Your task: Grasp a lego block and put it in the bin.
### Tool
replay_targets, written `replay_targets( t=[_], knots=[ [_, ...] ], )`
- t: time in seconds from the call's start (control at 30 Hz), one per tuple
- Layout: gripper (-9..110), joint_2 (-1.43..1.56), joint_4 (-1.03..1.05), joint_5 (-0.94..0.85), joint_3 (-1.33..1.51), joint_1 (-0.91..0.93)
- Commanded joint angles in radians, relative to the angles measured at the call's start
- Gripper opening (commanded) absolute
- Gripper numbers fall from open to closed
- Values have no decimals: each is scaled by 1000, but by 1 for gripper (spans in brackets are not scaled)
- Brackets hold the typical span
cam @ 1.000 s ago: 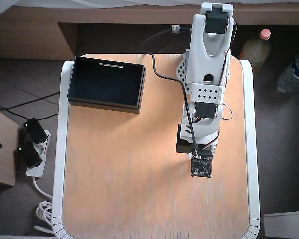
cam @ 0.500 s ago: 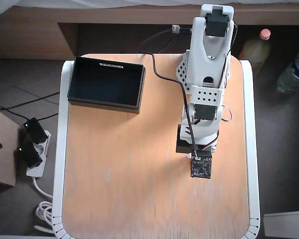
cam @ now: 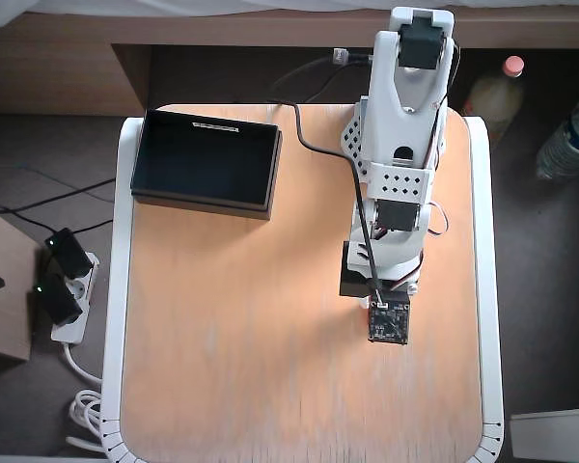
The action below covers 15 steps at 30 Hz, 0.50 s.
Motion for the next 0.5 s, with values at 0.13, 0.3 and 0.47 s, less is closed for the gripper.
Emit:
replay_targets(
  t=[0.13,0.3,0.47],
  knots=[
    [0,87,-9,31,-118,129],
    [0,106,160,15,-233,215],
    [0,112,377,-17,-426,313]
  ],
)
